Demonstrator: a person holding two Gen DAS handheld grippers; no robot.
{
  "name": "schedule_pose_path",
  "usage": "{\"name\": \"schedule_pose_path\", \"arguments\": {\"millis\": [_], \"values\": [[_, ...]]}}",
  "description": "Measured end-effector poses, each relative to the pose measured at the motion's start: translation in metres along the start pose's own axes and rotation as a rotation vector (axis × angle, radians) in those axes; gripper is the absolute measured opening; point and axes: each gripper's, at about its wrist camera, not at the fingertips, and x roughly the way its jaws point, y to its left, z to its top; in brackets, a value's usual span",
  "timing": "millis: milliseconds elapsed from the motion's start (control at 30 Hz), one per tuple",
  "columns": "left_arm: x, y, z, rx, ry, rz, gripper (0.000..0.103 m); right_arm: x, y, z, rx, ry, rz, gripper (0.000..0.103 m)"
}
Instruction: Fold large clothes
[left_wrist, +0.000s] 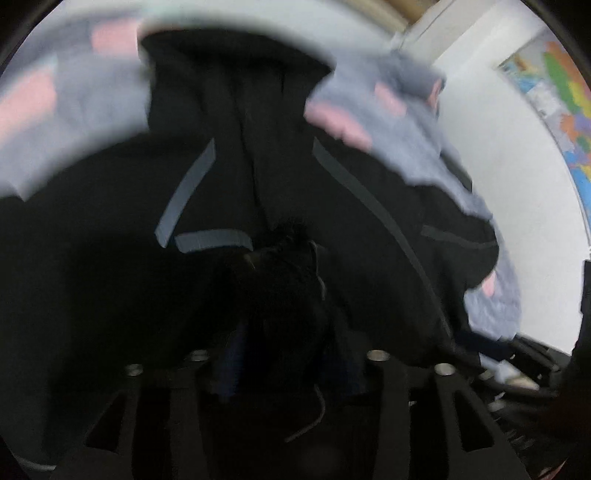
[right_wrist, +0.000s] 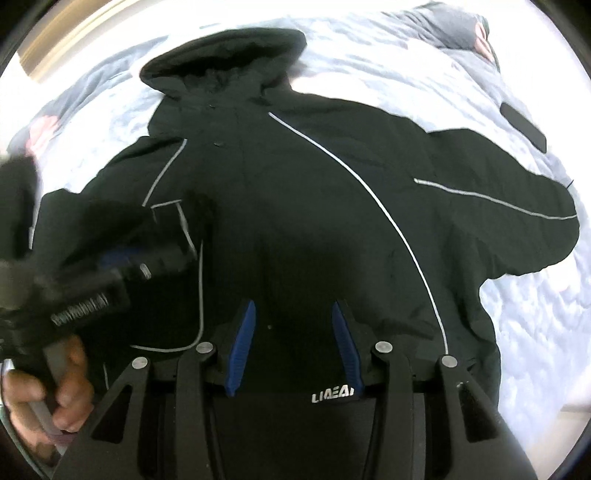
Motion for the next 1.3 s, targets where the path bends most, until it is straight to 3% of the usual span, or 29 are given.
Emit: {"name": "schedule_pose_path", "arguments": {"millis": [67,167,333,400,467,600,733,800,833,867,933,1033,1200,1300], "values": [[0.012,0.015,-0.008,-0.046,0.048,-0.08,0.054,0.006,-0.004,0.003,0.006,0.013,0.023,0.054],[-0.003,0.024,-0.017,-0.092,0.05,-0.128,0.055,0.01,-0.001,0.007,0.007,0.019,0.093,0.066],[-0.052,0.033,-0.036,-0.131,-0.027,-0.16,0.071,0.017,0.019,0.018,-0.012,0.03,0.238,0.074],[-0.069,0.042,-0.04,-0.154,-0.053,-0.15,0.071,0.027,0.026,0.022,-0.003,0.051,0.295,0.074],[-0.082,0.049,-0.041,-0.174,-0.065,-0.131,0.071,0.038,0.029,0.024,0.021,0.082,0.291,0.074],[-0.099,0.059,-0.045,-0.187,-0.093,-0.054,0.071,0.062,0.021,0.023,0.159,0.164,0.371,0.077],[-0.107,0.064,-0.045,-0.194,-0.102,-0.034,0.071,0.088,0.018,0.022,0.259,0.213,0.428,0.08],[-0.111,0.065,-0.043,-0.187,-0.107,-0.023,0.071,0.097,0.023,0.025,0.268,0.231,0.465,0.073],[-0.114,0.063,-0.041,-0.18,-0.114,-0.011,0.071,0.096,0.026,0.027,0.252,0.225,0.472,0.049],[-0.114,0.062,-0.04,-0.175,-0.121,-0.005,0.071,0.092,0.031,0.029,0.217,0.216,0.448,0.041],[-0.118,0.059,-0.036,-0.169,-0.138,0.002,0.071,0.076,0.038,0.034,0.159,0.169,0.426,0.035],[-0.127,0.055,-0.027,-0.163,-0.167,-0.002,0.071,0.036,0.026,0.044,0.124,0.057,0.381,0.034],[-0.127,0.041,-0.007,-0.108,-0.206,0.013,0.071,-0.025,-0.047,0.067,0.176,-0.124,0.236,0.034],[-0.101,0.036,0.006,-0.087,-0.179,0.011,0.071,-0.03,-0.093,0.079,0.202,-0.165,0.106,0.034]]}}
